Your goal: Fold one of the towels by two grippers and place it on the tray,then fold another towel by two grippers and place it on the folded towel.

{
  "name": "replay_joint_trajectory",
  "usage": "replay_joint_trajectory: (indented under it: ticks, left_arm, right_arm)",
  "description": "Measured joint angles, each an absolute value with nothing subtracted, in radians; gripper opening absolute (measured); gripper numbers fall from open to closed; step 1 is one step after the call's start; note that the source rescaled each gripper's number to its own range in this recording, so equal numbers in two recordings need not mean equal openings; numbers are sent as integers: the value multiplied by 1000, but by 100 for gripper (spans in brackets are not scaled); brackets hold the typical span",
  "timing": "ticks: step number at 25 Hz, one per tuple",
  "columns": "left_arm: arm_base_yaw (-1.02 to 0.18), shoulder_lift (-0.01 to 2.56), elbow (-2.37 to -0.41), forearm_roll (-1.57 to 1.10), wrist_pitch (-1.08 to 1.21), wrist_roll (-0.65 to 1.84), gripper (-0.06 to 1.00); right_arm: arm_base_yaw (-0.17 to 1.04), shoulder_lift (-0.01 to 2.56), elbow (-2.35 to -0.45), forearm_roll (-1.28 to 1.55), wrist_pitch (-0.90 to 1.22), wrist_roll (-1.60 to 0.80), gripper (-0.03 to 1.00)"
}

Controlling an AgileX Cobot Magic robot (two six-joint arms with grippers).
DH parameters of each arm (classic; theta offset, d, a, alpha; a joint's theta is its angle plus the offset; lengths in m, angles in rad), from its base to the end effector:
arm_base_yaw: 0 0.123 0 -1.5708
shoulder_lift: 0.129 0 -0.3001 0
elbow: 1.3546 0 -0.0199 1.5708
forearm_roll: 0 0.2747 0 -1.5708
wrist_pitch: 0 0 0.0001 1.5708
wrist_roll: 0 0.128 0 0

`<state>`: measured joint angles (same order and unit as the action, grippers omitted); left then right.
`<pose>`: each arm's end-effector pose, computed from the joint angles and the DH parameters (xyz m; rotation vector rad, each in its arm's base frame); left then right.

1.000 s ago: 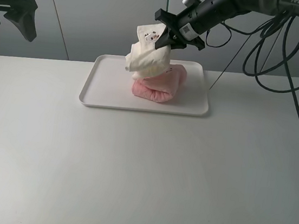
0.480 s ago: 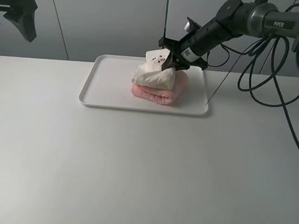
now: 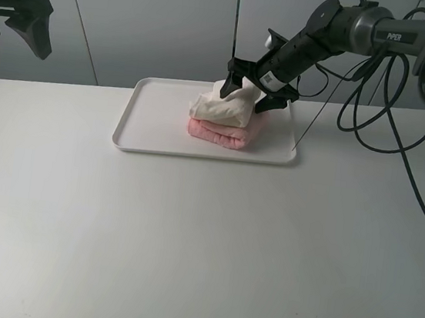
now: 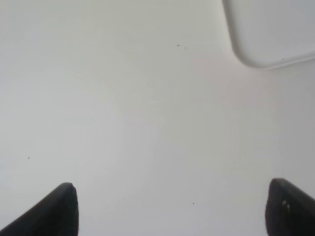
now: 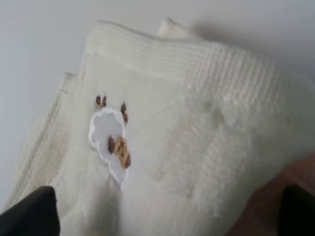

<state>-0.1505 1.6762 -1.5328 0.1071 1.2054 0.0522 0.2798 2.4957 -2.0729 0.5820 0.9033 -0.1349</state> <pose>0.3816 -0.0449 0.2981 0.3177 2.8072 0.1280 0.5363 0.2116 0.0942 -0.1720 2.7538 0.7582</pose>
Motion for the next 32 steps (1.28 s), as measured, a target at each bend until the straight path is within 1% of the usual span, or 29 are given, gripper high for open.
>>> replay_joint_trajectory:
  ticks: [2, 8, 15, 19, 24, 27, 32]
  left_arm:
    - [-151, 1676, -1533, 107, 1207, 52, 98]
    - [-151, 1668, -1533, 122, 1207, 52, 98]
    - [-151, 1580, -1533, 139, 1167, 37, 98]
    - [-151, 1504, -1526, 162, 1178, 24, 98]
    - [-151, 1370, -1467, 178, 1176, 0, 98]
    - [-151, 1275, -1383, 182, 1175, 0, 98]
    - [-151, 1091, -1213, 190, 1166, -15, 98]
  right_arm:
    - [280, 2496, -2073, 582, 907, -133, 99]
    - [280, 2411, -2073, 517, 958, -202, 100]
    - [280, 2172, -2073, 342, 1064, -269, 100]
    - [280, 2020, -2073, 164, 1149, -232, 100]
    - [280, 1865, -2064, 40, 1201, -195, 100]
    - [280, 1787, -1963, 28, 1209, -176, 100]
    - [280, 1613, -1596, 18, 1126, -134, 100]
